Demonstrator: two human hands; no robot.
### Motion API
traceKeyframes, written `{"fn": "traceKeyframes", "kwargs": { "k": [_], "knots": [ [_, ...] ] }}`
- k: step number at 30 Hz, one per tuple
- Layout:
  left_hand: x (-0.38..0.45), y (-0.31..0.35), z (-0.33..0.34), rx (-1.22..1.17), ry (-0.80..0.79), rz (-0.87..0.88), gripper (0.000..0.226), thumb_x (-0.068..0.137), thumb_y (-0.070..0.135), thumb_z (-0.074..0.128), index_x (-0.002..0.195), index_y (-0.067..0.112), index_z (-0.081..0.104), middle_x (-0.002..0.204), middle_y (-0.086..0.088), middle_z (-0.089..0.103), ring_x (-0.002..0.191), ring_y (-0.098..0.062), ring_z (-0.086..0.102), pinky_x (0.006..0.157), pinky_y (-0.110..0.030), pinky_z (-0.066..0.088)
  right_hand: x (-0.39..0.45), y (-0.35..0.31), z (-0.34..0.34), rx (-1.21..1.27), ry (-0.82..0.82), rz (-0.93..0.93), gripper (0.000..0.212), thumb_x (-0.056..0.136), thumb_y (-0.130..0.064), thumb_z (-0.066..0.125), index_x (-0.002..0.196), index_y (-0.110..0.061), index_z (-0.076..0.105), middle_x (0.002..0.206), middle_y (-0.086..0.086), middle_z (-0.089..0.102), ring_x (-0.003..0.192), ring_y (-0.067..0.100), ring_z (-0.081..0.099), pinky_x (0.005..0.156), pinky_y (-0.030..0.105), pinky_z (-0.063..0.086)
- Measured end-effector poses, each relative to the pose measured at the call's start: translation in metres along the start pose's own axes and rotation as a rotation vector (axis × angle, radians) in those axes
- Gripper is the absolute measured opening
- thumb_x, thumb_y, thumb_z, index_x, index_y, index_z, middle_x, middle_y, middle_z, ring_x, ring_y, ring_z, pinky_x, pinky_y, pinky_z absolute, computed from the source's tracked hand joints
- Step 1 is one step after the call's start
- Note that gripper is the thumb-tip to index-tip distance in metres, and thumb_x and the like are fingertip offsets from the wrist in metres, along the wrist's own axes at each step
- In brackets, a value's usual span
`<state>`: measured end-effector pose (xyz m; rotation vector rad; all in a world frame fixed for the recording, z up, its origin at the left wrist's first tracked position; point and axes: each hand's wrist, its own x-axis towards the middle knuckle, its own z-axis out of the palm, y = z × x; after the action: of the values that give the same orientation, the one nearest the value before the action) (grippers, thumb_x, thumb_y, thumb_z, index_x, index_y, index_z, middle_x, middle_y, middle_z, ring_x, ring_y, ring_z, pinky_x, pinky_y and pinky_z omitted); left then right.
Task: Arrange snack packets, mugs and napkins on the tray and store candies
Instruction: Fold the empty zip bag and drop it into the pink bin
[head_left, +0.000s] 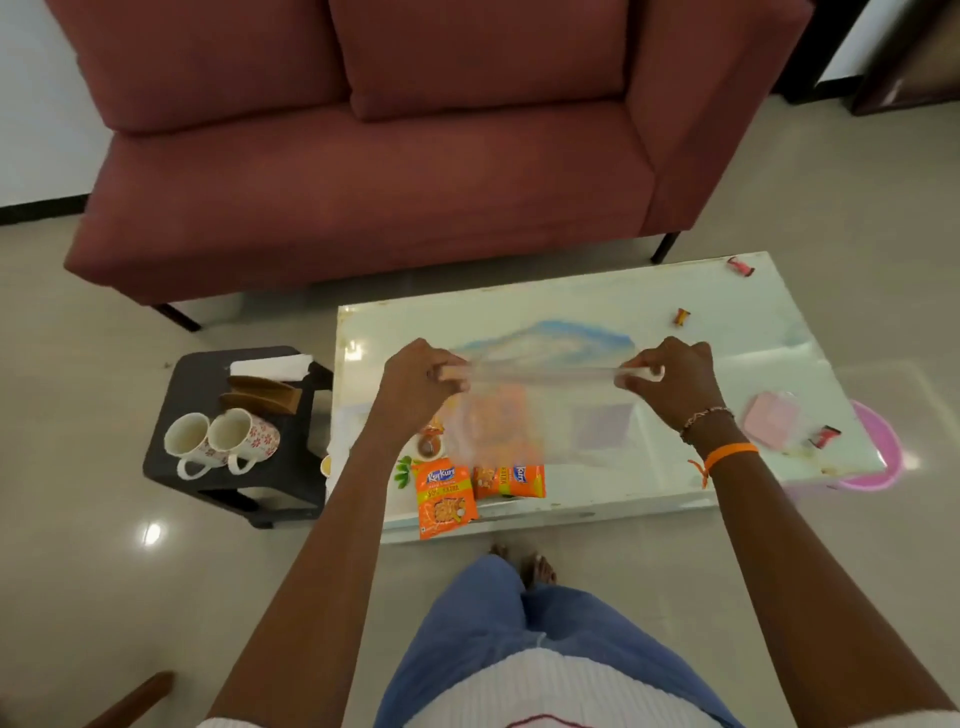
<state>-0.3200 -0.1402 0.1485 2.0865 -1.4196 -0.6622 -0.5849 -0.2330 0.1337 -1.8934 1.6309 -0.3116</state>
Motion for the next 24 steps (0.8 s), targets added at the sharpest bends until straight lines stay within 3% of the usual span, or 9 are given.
{"fn": "traceKeyframes", "kwargs": {
  "k": [3, 6, 8, 10, 13, 15, 17, 20, 24],
  "knots": [
    [0.009, 0.022, 0.007, 0.050, 0.107, 0.140, 0.012, 0.079, 0.015, 0.070, 0.086, 0.005, 0.072, 0.097, -0.008, 0.051, 0.093, -0.023, 0.048, 0.076, -0.016, 0.031, -0.005, -0.009, -0.001, -0.286, 0.036, -0.019, 0.037, 0.067, -0.035, 0.079, 0.098, -0.017, 0.069, 0.120, 0.007, 0.051, 0.118, 0.034, 0.038, 0.095, 0.042, 0.037],
    [0.022, 0.043, 0.014, 0.141, 0.081, 0.304, 0.007, 0.080, 0.022, 0.069, 0.084, 0.018, 0.072, 0.118, -0.005, 0.052, 0.106, -0.025, 0.046, 0.086, -0.034, 0.033, -0.004, -0.024, -0.001, -0.260, -0.122, -0.138, 0.057, 0.067, -0.038, 0.078, 0.119, -0.026, 0.057, 0.133, 0.002, 0.052, 0.121, 0.027, 0.046, 0.098, 0.040, 0.041],
    [0.035, 0.054, 0.016, 0.074, 0.106, 0.354, 0.028, 0.076, 0.031, 0.071, 0.103, 0.026, 0.066, 0.130, -0.001, 0.046, 0.117, -0.023, 0.042, 0.095, -0.040, 0.034, 0.001, -0.030, 0.001, -0.291, -0.163, -0.063, 0.041, 0.079, -0.034, 0.067, 0.119, -0.029, 0.058, 0.127, 0.004, 0.060, 0.114, 0.029, 0.055, 0.092, 0.039, 0.046],
    [0.049, 0.057, 0.018, -0.093, 0.073, 0.311, 0.074, 0.071, 0.042, 0.074, 0.135, 0.026, 0.040, 0.146, -0.004, 0.030, 0.134, -0.021, 0.031, 0.103, -0.040, 0.029, 0.008, -0.030, -0.003, -0.143, -0.090, -0.006, 0.020, 0.082, -0.024, 0.062, 0.101, -0.026, 0.067, 0.110, 0.009, 0.069, 0.096, 0.030, 0.064, 0.081, 0.033, 0.052],
    [0.063, 0.054, 0.027, -0.633, -0.145, -0.081, 0.086, 0.084, 0.052, 0.056, 0.147, 0.032, 0.002, 0.159, 0.000, 0.008, 0.144, -0.023, 0.018, 0.114, -0.039, 0.018, 0.013, -0.016, -0.019, 0.475, -0.093, 0.085, 0.009, 0.080, -0.012, 0.067, 0.083, -0.021, 0.069, 0.088, 0.008, 0.073, 0.059, 0.010, 0.062, 0.050, 0.012, 0.049],
    [0.069, 0.045, 0.045, -0.883, -0.409, -0.418, 0.074, 0.087, 0.068, 0.028, 0.147, 0.036, 0.000, 0.159, -0.001, 0.015, 0.140, -0.030, 0.029, 0.117, -0.044, 0.015, 0.011, -0.007, -0.026, 0.799, -0.157, 0.159, 0.011, 0.083, -0.011, 0.066, 0.087, -0.021, 0.069, 0.080, -0.003, 0.073, 0.054, 0.000, 0.058, 0.050, 0.011, 0.047],
    [0.070, 0.042, 0.073, -1.102, -0.789, -0.586, 0.085, 0.078, 0.080, 0.017, 0.148, 0.033, 0.009, 0.153, -0.008, 0.031, 0.135, -0.037, 0.038, 0.118, -0.052, 0.017, 0.008, 0.009, -0.026, 1.110, -0.170, 0.233, 0.018, 0.085, -0.003, 0.060, 0.092, -0.018, 0.067, 0.078, -0.004, 0.074, 0.064, 0.003, 0.065, 0.061, 0.016, 0.055],
    [0.076, 0.064, 0.110, -1.319, -1.199, -0.554, 0.103, 0.065, 0.086, 0.030, 0.144, 0.019, 0.033, 0.150, -0.011, 0.037, 0.136, -0.035, 0.037, 0.116, -0.053, 0.024, 0.005, 0.035, -0.034, 1.168, -0.084, 0.390, 0.027, 0.084, 0.002, 0.059, 0.108, -0.010, 0.063, 0.091, 0.011, 0.067, 0.084, 0.024, 0.060, 0.082, 0.029, 0.047],
    [0.096, 0.123, 0.148, -0.971, -1.213, -0.386, 0.077, 0.063, 0.066, 0.060, 0.124, 0.018, 0.059, 0.128, -0.009, 0.061, 0.114, -0.027, 0.060, 0.099, -0.044, 0.048, -0.008, 0.080, -0.056, 1.122, 0.019, 0.513, 0.038, 0.084, 0.002, 0.057, 0.116, -0.018, 0.060, 0.107, 0.017, 0.054, 0.095, 0.031, 0.045, 0.083, 0.041, 0.036]
  ]
}}
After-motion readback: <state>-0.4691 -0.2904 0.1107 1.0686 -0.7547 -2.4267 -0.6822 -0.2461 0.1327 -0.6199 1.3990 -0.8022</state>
